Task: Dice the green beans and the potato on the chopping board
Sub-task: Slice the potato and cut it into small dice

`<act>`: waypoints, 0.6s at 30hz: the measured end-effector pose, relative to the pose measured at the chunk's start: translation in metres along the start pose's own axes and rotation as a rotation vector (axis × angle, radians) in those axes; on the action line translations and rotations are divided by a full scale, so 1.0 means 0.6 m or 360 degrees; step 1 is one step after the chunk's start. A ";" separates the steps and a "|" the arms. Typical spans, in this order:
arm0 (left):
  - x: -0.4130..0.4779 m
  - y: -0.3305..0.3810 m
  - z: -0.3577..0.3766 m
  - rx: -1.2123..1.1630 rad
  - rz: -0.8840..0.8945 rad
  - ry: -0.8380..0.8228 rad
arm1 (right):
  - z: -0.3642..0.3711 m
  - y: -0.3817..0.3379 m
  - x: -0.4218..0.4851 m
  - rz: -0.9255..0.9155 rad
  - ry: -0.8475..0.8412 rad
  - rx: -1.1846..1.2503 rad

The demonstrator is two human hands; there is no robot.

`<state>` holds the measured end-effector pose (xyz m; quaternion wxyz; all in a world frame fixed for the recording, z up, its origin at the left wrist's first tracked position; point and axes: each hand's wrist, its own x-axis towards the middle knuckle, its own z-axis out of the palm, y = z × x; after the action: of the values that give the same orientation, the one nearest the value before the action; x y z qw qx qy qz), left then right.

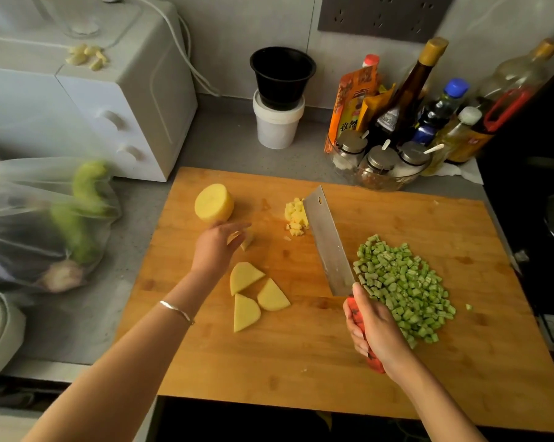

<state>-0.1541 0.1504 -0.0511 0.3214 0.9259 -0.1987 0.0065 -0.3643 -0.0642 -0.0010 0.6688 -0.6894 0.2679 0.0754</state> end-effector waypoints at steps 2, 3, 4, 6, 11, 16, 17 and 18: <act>-0.021 0.006 -0.015 -0.0240 -0.0064 0.0047 | 0.004 -0.001 0.001 0.0000 -0.0014 -0.0002; -0.032 0.006 -0.019 -0.0372 -0.0120 0.0022 | 0.005 -0.002 0.002 -0.0003 -0.0023 -0.0005; -0.042 0.006 -0.021 -0.0500 -0.0173 -0.0026 | 0.006 -0.003 0.003 -0.0012 -0.0034 -0.0010; -0.059 -0.003 -0.018 -0.0660 -0.0273 -0.0128 | 0.011 -0.006 0.005 -0.0019 -0.0054 -0.0024; -0.077 -0.018 0.006 -0.0630 -0.0431 -0.0132 | 0.023 -0.006 0.009 -0.0015 -0.0075 -0.0035; -0.114 -0.003 -0.004 -0.0124 0.0279 0.0035 | 0.028 -0.001 0.008 -0.0030 -0.0079 -0.0049; -0.130 -0.004 -0.005 -0.0085 0.0419 -0.0076 | 0.029 0.000 0.008 -0.0028 -0.0077 -0.0049; -0.147 -0.009 0.000 0.0019 0.0544 -0.0184 | 0.028 0.001 0.007 -0.0020 -0.0075 -0.0046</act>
<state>-0.2335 0.1865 -0.0664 0.2982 0.8793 -0.3712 0.0089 -0.3566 -0.0492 -0.0051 0.6654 -0.6986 0.2467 0.0911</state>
